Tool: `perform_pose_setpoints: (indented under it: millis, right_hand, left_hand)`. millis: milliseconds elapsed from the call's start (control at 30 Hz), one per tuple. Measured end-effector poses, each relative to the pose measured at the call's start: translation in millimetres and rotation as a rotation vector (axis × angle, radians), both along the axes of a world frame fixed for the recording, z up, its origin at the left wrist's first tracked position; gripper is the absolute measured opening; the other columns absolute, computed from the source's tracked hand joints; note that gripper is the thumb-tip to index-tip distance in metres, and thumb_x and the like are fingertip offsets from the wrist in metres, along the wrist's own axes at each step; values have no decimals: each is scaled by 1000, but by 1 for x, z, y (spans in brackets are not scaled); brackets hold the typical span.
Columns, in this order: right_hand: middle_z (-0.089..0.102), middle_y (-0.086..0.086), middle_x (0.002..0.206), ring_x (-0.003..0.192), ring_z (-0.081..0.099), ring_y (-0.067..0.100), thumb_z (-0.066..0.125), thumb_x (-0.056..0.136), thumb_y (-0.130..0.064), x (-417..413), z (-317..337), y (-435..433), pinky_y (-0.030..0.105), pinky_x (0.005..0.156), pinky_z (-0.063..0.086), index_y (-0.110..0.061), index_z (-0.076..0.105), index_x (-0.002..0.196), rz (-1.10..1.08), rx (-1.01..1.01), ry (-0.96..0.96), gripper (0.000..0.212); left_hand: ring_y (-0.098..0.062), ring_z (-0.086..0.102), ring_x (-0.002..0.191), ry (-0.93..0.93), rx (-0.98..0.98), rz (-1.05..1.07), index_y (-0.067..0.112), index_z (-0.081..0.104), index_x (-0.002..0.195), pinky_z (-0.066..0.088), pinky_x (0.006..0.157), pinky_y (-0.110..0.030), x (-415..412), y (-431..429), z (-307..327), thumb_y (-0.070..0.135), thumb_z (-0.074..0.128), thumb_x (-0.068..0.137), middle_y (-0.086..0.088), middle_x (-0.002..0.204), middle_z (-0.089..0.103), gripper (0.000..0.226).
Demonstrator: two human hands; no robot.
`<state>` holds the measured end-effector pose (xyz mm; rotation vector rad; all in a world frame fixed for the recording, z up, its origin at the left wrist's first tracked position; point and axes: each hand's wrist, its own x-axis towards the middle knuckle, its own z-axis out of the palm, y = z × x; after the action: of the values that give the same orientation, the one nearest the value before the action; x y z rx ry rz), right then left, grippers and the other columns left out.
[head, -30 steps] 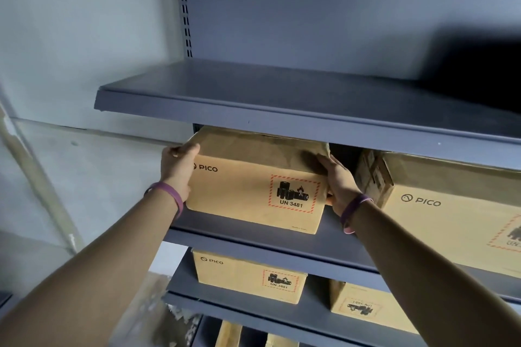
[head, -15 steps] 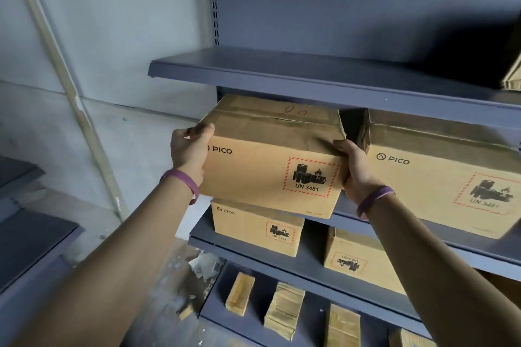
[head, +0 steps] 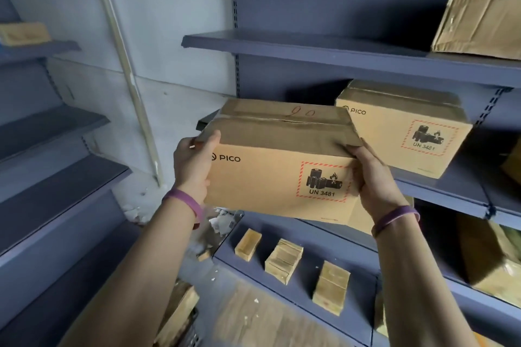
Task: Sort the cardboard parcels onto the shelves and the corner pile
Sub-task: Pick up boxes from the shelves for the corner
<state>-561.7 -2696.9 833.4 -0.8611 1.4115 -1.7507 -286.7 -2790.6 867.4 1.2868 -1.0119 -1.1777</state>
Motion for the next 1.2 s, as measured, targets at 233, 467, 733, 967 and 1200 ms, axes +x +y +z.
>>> perform_pose_setpoints:
  millis: [233,467,733,967,1200]
  right_hand:
    - [65,-8,60,59,63,8,50,98,-41,12,-12,57,22,55,50,-24,60,87,-114,124,-90,23]
    - [68,3,73,73,64,22,50,93,-59,11,13,75,34,69,50,-20,61,90,-81,276,-30,41]
    - [73,4,95,87,66,23,63,92,-24,7,-4,98,43,85,49,-22,54,129,-31,149,-51,38]
    - [61,6,131,115,63,28,89,54,-55,18,-16,111,48,104,47,-16,41,145,-59,87,1,111]
    - [62,5,113,102,61,21,71,84,-1,16,-40,123,25,80,54,-13,53,124,20,18,74,46]
  left_hand:
    - [-15,58,86,-236,-22,-37,19,61,98,55,87,-52,5,39,-9,62,70,77,12,89,60,49]
    - [-34,55,98,-431,-3,-164,19,56,88,56,86,-54,10,49,15,69,64,77,9,89,57,52]
    - [-13,55,95,-184,2,-183,13,53,114,54,88,-54,18,73,-5,40,70,88,6,99,55,40]
    - [-14,62,104,54,-15,-308,17,52,124,46,102,-54,35,98,-46,17,72,88,1,116,63,41]
    - [-13,62,107,-42,104,-457,43,54,127,52,86,-45,49,101,-57,21,75,87,9,124,59,50]
